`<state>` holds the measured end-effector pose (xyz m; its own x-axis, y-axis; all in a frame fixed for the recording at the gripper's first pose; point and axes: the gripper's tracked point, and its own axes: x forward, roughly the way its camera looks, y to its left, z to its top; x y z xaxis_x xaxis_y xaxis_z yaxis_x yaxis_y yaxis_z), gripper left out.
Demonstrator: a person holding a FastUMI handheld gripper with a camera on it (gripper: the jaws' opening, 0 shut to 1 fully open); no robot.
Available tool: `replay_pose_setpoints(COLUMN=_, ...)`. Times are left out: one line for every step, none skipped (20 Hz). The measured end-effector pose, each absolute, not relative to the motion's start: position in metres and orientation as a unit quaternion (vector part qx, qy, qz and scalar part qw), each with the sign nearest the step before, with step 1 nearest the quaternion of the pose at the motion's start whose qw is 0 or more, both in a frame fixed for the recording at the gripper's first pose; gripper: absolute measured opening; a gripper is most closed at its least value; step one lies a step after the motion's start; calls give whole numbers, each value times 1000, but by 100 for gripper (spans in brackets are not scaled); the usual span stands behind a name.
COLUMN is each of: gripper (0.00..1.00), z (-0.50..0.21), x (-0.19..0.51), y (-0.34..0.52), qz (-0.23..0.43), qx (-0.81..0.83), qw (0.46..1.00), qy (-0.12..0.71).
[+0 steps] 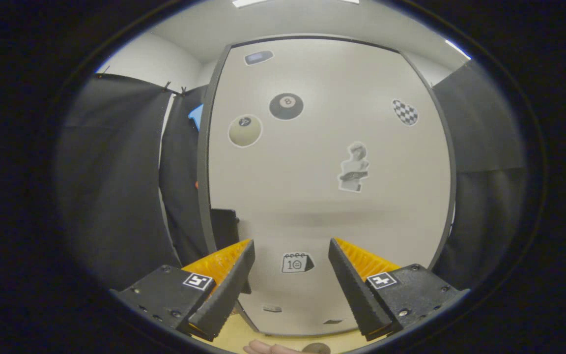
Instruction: Open the shoe cabinet door, grab the shoes and put them into the shoe cabinet, then close the shoe cabinet door.
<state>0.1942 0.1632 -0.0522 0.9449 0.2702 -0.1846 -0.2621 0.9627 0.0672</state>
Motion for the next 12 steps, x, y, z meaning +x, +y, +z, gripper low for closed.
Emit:
replay_pose_setpoints(gripper=99, z=-56, x=192, y=169, qz=143, qx=27, qw=984, qy=100)
replay_pose_setpoints(gripper=99, z=-59, x=190, y=177, qz=153, qx=31, qw=982, qy=102)
replay_pose_setpoints(gripper=99, z=-62, x=188, y=181, qz=156, qx=32, qw=981, qy=107)
replay_pose_setpoints(gripper=99, z=-61, x=189, y=186, qz=158, qx=37, qw=982, qy=102)
replay_pose_setpoints(gripper=99, z=-60, x=191, y=192, qz=158, qx=35, qw=982, qy=95)
replay_pose_setpoints(gripper=99, z=-62, x=192, y=200, qz=162, qx=25, qw=982, qy=99)
replay_pose_setpoints(gripper=98, z=-59, x=192, y=204, qz=159, qx=25, qw=983, qy=89)
replay_pose_setpoints(gripper=95, z=-57, x=192, y=207, qz=157, qx=20, qw=984, qy=83)
replay_pose_setpoints(gripper=92, z=-56, x=194, y=214, qz=161, qx=13, qw=983, qy=81)
replay_pose_setpoints(gripper=89, z=-63, x=196, y=219, qz=156, qx=5, qw=983, qy=95)
replay_pose_setpoints(gripper=84, z=-69, x=199, y=220, qz=147, qx=8, qw=983, qy=106)
replay_pose_setpoints(gripper=80, z=-76, x=202, y=220, qz=135, qx=10, qw=983, qy=121)
